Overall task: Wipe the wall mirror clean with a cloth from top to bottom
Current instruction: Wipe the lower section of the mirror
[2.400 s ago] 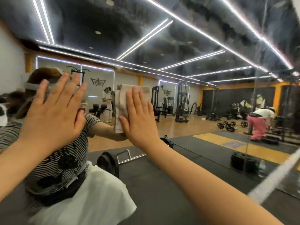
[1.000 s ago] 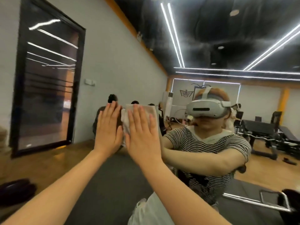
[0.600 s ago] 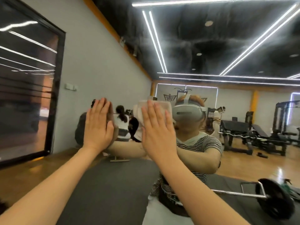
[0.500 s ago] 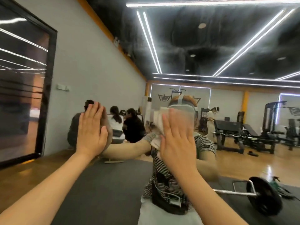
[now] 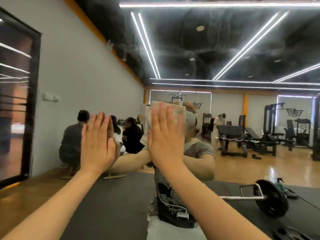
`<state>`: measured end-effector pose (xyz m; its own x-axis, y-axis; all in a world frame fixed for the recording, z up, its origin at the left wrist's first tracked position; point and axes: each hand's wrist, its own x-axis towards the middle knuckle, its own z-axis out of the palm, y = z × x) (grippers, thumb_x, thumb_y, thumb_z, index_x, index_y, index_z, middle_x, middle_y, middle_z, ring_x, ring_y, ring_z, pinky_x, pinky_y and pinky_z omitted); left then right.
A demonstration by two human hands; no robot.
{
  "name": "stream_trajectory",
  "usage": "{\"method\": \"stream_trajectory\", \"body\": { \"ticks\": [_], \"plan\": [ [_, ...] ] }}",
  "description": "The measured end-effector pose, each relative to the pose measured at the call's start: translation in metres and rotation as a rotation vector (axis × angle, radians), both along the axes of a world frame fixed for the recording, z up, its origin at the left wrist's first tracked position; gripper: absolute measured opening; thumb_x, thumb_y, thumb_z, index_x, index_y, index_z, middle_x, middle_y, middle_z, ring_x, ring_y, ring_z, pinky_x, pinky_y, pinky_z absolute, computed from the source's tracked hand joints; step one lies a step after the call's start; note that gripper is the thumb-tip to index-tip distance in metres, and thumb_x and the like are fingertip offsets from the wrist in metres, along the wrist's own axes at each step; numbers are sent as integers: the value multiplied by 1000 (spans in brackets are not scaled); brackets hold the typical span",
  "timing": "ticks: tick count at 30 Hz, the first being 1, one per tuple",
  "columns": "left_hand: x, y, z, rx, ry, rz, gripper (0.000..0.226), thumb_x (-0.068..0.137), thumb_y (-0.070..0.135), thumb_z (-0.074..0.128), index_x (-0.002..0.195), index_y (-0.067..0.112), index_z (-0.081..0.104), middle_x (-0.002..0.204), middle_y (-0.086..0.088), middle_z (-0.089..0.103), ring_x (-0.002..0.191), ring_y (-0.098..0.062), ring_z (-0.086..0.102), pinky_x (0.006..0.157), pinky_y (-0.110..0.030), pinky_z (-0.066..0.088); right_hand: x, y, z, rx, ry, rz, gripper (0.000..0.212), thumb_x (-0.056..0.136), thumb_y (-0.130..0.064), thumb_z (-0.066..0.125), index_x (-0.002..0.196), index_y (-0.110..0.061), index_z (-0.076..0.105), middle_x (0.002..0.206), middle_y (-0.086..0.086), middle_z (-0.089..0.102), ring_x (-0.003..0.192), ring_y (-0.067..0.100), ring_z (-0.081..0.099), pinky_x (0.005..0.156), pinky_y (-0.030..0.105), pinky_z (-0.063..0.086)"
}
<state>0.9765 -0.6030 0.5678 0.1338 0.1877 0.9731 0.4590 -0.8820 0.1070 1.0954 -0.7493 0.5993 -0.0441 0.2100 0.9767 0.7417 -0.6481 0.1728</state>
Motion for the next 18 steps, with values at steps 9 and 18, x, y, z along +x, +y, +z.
{"method": "stream_trajectory", "body": {
  "ticks": [9, 18],
  "plan": [
    [-1, -2, 2, -23, 8, 2, 66, 88, 29, 28, 147, 0, 30, 156, -18, 26, 146, -28, 16, 120, -39, 2, 36, -40, 8, -123, -88, -9, 59, 98, -32, 26, 153, -12, 21, 159, 8, 11, 147, 20, 4, 119, 43, -1],
    [-1, -3, 3, 16, 8, 34, 64, 87, 26, 30, 145, -3, 33, 154, -22, 29, 143, -32, 19, 119, -32, -3, 79, -111, 4, 238, 225, -6, 59, 100, -33, 21, 154, -8, 15, 161, 14, 14, 148, 26, 9, 118, 37, -6]
  ]
}}
